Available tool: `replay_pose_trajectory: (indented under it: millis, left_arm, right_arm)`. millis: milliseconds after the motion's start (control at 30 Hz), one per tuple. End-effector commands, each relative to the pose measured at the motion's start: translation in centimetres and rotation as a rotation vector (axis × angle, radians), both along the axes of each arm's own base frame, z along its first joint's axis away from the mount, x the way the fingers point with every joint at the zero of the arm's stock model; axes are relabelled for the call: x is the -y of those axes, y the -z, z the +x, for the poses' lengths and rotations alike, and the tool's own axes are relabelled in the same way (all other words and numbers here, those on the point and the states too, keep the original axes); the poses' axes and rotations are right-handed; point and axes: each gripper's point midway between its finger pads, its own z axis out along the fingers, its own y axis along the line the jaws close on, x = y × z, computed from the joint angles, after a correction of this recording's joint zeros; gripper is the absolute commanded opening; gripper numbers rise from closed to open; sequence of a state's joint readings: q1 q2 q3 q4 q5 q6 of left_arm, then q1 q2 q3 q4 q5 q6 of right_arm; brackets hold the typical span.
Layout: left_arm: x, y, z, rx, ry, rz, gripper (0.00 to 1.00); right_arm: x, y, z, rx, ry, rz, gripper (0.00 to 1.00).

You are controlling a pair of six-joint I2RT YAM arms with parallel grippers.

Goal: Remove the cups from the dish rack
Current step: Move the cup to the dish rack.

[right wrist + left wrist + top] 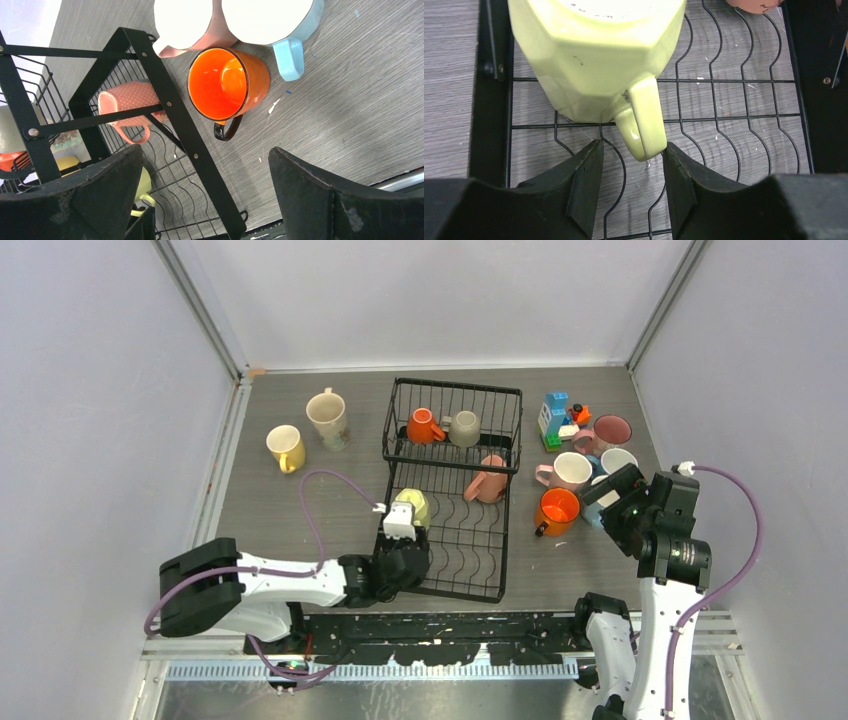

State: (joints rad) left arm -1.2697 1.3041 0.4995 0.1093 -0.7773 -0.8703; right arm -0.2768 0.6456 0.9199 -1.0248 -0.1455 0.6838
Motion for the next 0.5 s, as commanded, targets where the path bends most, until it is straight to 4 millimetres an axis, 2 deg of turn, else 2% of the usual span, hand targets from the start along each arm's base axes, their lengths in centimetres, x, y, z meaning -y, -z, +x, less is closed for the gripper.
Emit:
replay_pose_trajectory:
  millis: [0, 300, 467]
  left_arm:
    - [-1.18, -1.18, 0.74, 0.018, -0.106, 0.015, 0.49]
    - [-2.04, -0.78, 1.0, 0.001, -0.163, 0.093, 0.52]
    - [-1.82, -0.92, 1.2, 0.015, -0.156, 0.099, 0.49]
  right_arm:
    - [-0.25, -0.9, 0.59, 0.046, -0.019, -0.001, 1.0]
    - [-0.27, -0.82, 0.64, 0.046, -0.021, 0.0, 1.0]
    - [-0.28, -0.7, 0.65, 0.044, -0.021, 0.001, 1.0]
